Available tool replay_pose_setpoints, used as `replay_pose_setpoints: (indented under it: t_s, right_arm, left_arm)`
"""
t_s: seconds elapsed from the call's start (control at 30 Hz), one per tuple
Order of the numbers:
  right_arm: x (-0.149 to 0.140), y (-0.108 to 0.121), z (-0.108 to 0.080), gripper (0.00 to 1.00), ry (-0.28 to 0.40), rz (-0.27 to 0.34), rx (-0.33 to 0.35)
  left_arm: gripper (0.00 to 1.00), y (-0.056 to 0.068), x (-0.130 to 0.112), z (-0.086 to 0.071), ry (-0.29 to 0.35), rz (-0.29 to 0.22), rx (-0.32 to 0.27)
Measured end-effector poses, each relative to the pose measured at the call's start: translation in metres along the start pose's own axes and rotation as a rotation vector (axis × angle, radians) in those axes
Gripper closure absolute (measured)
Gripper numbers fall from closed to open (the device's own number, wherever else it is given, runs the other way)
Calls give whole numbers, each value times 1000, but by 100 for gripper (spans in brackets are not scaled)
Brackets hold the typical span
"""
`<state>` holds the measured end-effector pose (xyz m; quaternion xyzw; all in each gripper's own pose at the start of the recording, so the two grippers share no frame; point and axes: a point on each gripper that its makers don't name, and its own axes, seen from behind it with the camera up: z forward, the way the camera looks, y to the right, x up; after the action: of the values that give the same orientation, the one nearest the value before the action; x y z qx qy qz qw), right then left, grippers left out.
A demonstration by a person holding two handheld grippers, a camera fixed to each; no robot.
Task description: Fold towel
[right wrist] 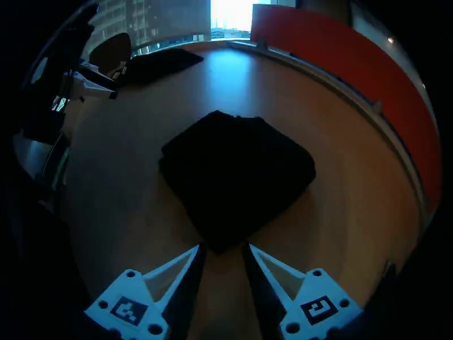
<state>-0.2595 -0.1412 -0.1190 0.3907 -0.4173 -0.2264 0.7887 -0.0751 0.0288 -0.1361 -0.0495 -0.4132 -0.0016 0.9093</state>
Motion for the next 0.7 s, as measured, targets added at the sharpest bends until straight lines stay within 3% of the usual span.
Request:
replay_pose_setpoints:
  t_s: [0.37, 0.7]
  right_arm:
    - [0, -5, 2, 92, 10, 17, 9]
    - [6, 2, -5, 96, 29, 19, -12]
  left_arm:
    - [22, -1, -3, 1, -4, 1, 1]
    - [23, -1, -3, 2, -3, 1, -1]
